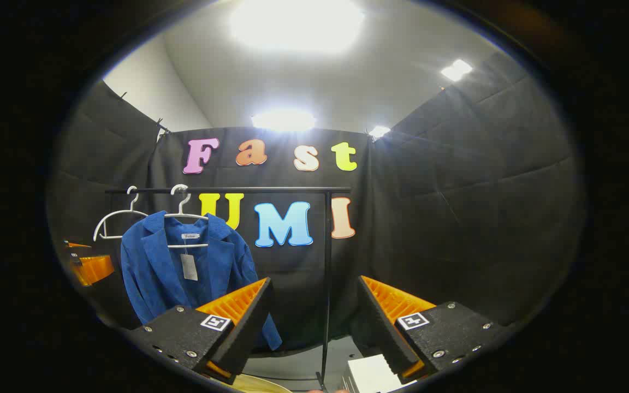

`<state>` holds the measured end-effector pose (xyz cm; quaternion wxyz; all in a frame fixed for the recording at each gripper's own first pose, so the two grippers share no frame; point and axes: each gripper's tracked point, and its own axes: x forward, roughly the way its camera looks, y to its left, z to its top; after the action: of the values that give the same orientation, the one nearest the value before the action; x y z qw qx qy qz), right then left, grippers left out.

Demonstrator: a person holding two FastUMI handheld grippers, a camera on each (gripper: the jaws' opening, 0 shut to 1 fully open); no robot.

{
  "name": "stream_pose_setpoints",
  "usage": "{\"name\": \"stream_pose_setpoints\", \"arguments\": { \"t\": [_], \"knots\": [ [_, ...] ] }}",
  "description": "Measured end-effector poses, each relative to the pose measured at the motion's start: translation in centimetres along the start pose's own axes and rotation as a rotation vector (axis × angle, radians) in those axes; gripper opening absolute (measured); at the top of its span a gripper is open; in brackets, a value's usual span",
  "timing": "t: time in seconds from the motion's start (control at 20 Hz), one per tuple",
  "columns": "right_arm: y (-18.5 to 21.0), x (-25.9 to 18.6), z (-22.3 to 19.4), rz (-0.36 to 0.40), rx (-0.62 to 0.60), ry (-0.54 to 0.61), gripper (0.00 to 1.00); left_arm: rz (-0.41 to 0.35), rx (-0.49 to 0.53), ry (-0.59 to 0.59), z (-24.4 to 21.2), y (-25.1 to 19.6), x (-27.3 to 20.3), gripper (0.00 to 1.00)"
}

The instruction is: Grasp the clothes on the hanger with both hands and then place them into the laundry hamper below.

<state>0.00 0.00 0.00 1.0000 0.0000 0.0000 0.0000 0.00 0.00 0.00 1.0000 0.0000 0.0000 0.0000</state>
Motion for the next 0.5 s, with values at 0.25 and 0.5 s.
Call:
{"name": "stream_pose_setpoints", "arguments": {
  "t": [0.25, 0.5],
  "knots": [
    [3.3, -1.7, 0.9, 0.033, 0.004, -0.012, 0.95, -0.018, -0.019, -0.016, 0.4, 1.5, -0.4, 0.88],
    [4.7, -1.6, -0.5, 0.073, -0.004, 0.027, 0.95, -0.044, -0.036, -0.032, 0.6, 1.3, -0.8, 0.88]
  ]
}}
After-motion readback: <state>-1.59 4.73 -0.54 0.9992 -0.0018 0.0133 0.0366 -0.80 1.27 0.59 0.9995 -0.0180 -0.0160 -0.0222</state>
